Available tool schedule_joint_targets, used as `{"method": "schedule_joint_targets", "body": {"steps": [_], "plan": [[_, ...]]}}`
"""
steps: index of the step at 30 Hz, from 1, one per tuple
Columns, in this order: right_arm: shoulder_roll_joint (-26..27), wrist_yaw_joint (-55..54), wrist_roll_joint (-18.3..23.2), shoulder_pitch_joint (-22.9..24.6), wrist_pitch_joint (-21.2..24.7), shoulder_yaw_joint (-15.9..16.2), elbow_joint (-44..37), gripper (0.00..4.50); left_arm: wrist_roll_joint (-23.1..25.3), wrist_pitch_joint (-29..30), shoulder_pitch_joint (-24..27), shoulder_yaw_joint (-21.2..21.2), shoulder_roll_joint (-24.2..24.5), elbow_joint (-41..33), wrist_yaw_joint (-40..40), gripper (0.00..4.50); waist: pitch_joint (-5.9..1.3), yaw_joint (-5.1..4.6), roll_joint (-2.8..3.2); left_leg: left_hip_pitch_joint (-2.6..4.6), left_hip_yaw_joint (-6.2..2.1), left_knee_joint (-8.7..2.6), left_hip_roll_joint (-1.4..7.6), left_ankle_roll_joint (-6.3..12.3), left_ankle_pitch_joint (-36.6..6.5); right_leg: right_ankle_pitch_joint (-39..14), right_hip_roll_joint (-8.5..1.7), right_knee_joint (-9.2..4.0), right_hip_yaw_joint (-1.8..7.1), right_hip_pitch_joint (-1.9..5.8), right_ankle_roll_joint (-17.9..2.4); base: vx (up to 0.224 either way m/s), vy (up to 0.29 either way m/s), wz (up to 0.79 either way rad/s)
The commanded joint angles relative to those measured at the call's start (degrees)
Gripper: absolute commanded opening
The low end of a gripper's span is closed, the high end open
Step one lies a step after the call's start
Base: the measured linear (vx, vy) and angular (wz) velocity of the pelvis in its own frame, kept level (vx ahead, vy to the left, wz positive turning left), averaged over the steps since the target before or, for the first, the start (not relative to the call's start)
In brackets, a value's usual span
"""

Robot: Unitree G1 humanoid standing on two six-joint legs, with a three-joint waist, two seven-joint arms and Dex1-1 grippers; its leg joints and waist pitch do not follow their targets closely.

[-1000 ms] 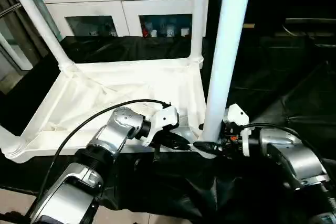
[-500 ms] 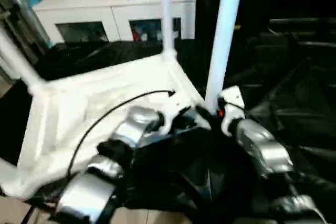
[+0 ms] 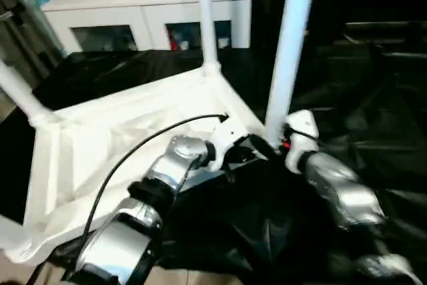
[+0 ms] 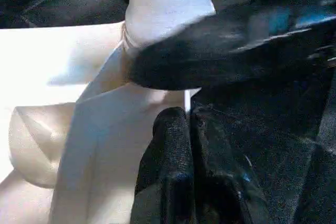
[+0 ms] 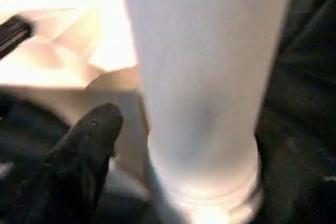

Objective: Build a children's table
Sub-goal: Rotate leg to tighten, then rotate table base

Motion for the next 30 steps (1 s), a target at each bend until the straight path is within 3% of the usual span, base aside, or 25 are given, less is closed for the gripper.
{"method": "schedule_joint_targets", "body": {"steps": [1, 3, 5, 7, 10, 11, 13, 14, 16, 17, 18, 19, 21, 22, 24, 25, 26, 27, 28, 29, 30], "plan": [[-3.25, 7.61, 2.98, 3.19, 2.66, 2.65, -6.03, 4.44, 1.45, -0.89, -0.23, -0.08, 1.27, 1.34, 0.96, 0.0, -2.93, 0.25, -1.44, 0.0, 0.51, -3.5, -0.19, 4.43, -15.14, -11.55, -0.37, -4.32, -0.28, 2.88, -11.74, 0.0, 0.0, 0.0], [-9.33, 13.6, 4.89, 6.95, 3.92, 1.63, -11.92, 4.44, 1.47, -2.03, -0.13, -0.23, 1.61, 1.42, 0.08, 0.0, -2.95, 0.96, -1.57, 0.29, 0.59, -3.3, 0.04, 5.33, -14.9, -11.99, -0.41, -4.45, -0.09, 2.91, -10.93, 0.0, 0.0, 0.0], [-13.74, 16.57, 6.01, 9.43, 4.55, -1.01, -14.95, 4.44, 1.25, -3.14, 0.06, -0.49, 1.85, 1.36, -0.77, 0.0, -3.02, 0.95, -1.64, -0.25, 0.57, -3.12, -0.09, 6.14, -13.3, -10.13, -0.53, -4.19, -0.19, 3.18, -11.46, 0.0, 0.0, 0.0], [-14.84, 17.12, 6.46, 9.99, 4.94, -1.98, -15.7, 4.44, 1.18, -3.44, 0.12, -0.52, 1.89, 1.31, -0.89, 0.0, -2.98, 0.73, -1.79, -0.46, 0.54, -3.13, -0.18, 6.24, -13.35, -12.54, -0.63, -4.33, -0.46, 2.99, -10.99, 0.0, 0.0, 0.0], [-17.5, 20.6, 13.56, 12.33, 11.4, -5.09, -21.32, 4.44, -0.22, -6.48, 0.81, 0.44, 1.42, 0.1, -0.81, 0.0, -3.09, 1.02, -1.91, -0.3, 0.6, -2.82, -0.12, 7.42, -11.63, -11.57, -0.61, -4.25, -0.32, 2.98, -11.69, 0.0, 0.0, 0.0], [-17.82, 21.14, 14.94, 12.87, 12.58, -5.13, -22.75, 4.48, -1.05, -5.8, 0.93, 1.1, 1.16, -0.56, -0.8, 0.28, -3.06, 1.11, -1.79, -0.34, 0.61, -2.82, -0.08, 7.77, -11.08, -10.89, -0.63, -4.24, -0.35, 2.98, -11.86, 0.0, 0.0, 0.0], [-17.65, 21.57, 16.41, 13.91, 13.73, -3.45, -25.49, 4.5, -3.06, -3.12, 1.85, 2.0, 1.27, -4.26, -2.43, 0.44, -3.13, 1.33, -2.02, -0.42, 0.52, -2.82, 0.16, 8.01, -10.16, -9.3, -0.8, -3.87, -0.5, 2.97, -12.55, 0.0, 0.0, 0.0], [-17.65, 21.57, 16.41, 13.91, 13.73, -3.45, -25.49, 4.5, -3.06, -3.12, 1.85, 2.0, 1.27, -4.26, -2.43, 0.44, -3.17, 1.41, -1.8, -0.37, 0.56, -2.76, 0.16, 8.14, -9.86, -9.16, -0.8, -3.87, -0.56, 2.82, -12.89, 0.0, 0.0, 0.0], [-15.22, 19.47, 15.33, 13.12, 13.36, -1.54, -25.93, 4.5, -4.52, 2.82, 3.48, 3.09, 2.86, -10.87, -2.42, 0.58, -3.21, 1.68, -2.3, -0.32, 0.63, -2.82, 0.34, 7.88, -9.32, -8.59, -0.88, -3.63, -0.59, 2.69, -13.68, 0.0, 0.0, 0.0], [-15.06, 19.37, 15.27, 13.07, 13.33, -1.45, -25.97, 4.5, -4.57, 3.21, 3.59, 3.16, 3.01, -11.33, -2.36, 0.66, -3.17, 1.75, -2.07, -0.42, 0.56, -2.85, 0.34, 7.81, -9.03, -8.6, -0.93, -3.47, -0.65, 2.7, -13.84, 0.0, 0.0, 0.0], [-13.39, 18.36, 14.73, 12.29, 13.12, -0.62, -25.8, 4.5, -5.06, 7.97, 4.97, 4.09, 5.18, -16.32, -2.15, 0.79, -3.13, 1.88, -2.49, -0.32, 0.67, -2.82, 0.36, 7.6, -9.11, -9.02, -0.86, -3.53, -0.71, 2.69, -13.68, 0.0, 0.0, 0.0], [-11.96, 17.56, 14.1, 11.54, 12.83, 0.26, -25.44, 4.5, -5.6, 13.61, 6.86, 4.89, 8.04, -21.9, -3.03, 0.79, -3.12, 2.03, -2.48, -0.5, 0.49, -2.94, 0.35, 7.54, -8.02, -8.61, -0.92, -3.11, -0.78, 2.8, -13.64, 0.0, 0.0, 0.0], [-11.49, 17.27, 13.89, 11.37, 12.75, 0.56, -25.42, 4.5, -5.81, 15.76, 7.65, 5.15, 9.11, -24.11, -3.43, 0.94, -2.99, 2.0, -2.06, -0.35, 0.48, -2.96, 0.27, 7.33, -7.57, -9.54, -0.76, -3.17, -0.92, 2.59, -12.88, 0.0, 0.0, 0.0], [-10.37, 15.75, 13.29, 10.69, 12.49, 1.01, -24.8, 4.5, -6.73, 19.22, 10.15, 5.78, 12.04, -29.06, -5.4, 1.0, -2.99, 2.14, -2.61, -0.07, 0.65, -2.83, 0.25, 7.28, -7.94, -9.95, -0.62, -3.42, -0.85, 2.38, -12.77, 0.0, 0.0, 0.0], [-7.74, 12.41, 11.47, 9.11, 10.79, 1.69, -22.63, 4.5, -8.45, 25.54, 15.36, 6.97, 18.51, -38.36, -9.48, 1.28, -3.04, 2.1, -1.97, -0.33, 0.32, -3.26, 0.34, 6.29, -5.8, -8.04, -0.64, -2.45, -1.03, 2.49, -12.96, 0.0, 0.0, 0.0], [-7.39, 12.17, 11.51, 8.93, 10.75, 1.83, -22.43, 4.5, -8.94, 26.63, 16.54, 7.22, 19.97, -40.11, -10.38, 1.28, -3.06, 2.15, -1.82, 0.24, 0.59, -3.08, 0.31, 6.13, -6.4, -8.12, -0.39, -2.79, -0.94, 2.04, -12.82, 0.0, 0.0, 0.0], [-5.75, 11.43, 11.74, 8.14, 10.44, 2.6, -21.62, 4.5, -11.66, 31.14, 22.12, 8.77, 26.58, -47.83, -14.44, 1.35, -3.1, 2.2, -3.24, 0.4, 0.68, -2.97, 0.45, 6.03, -6.78, -7.46, -0.38, -2.7, -0.85, 2.01, -13.11, 0.0, 0.0, 0.0], [-5.08, 11.28, 11.91, 7.84, 10.31, 2.98, -21.35, 4.5, -13.01, 32.94, 24.54, 9.58, 29.36, -51.02, -16.12, 1.39, -3.09, 2.1, -2.21, -0.17, 0.39, -3.52, 0.4, 5.96, -5.54, -6.4, -0.55, -2.17, -0.88, 2.35, -13.27, 0.0, 0.0, 0.0], [-5.07, 11.27, 11.91, 7.84, 10.31, 2.98, -21.34, 4.5, -13.03, 32.97, 24.57, 9.59, 29.4, -51.06, -16.15, 1.45, -3.0, 2.12, -2.01, 0.12, 0.45, -3.36, 0.36, 5.61, -5.81, -6.33, -0.3, -2.16, -1.0, 2.07, -13.26, 0.0, 0.0, 0.0], [-4.36, 10.95, 12.02, 7.68, 10.37, 3.32, -21.2, 4.5, -14.76, 35.22, 27.04, 10.69, 31.67, -54.57, -17.26, 1.55, -2.88, 2.16, -2.87, 0.73, 0.76, -3.24, 0.44, 5.33, -6.97, -5.65, 0.07, -2.49, -0.9, 1.64, -13.54, 0.0, 0.0, 0.0], [-3.29, 10.14, 11.69, 7.33, 9.91, 3.52, -20.63, 4.5, -17.77, 37.94, 29.23, 12.25, 32.86, -58.66, -17.56, 1.68, -2.89, 3.08, -2.68, 0.76, 0.7, -3.36, 0.6, 4.48, -7.31, -4.81, -0.38, -1.89, -0.77, 1.8, -14.4, 0.0, 0.0, 0.0]]}}
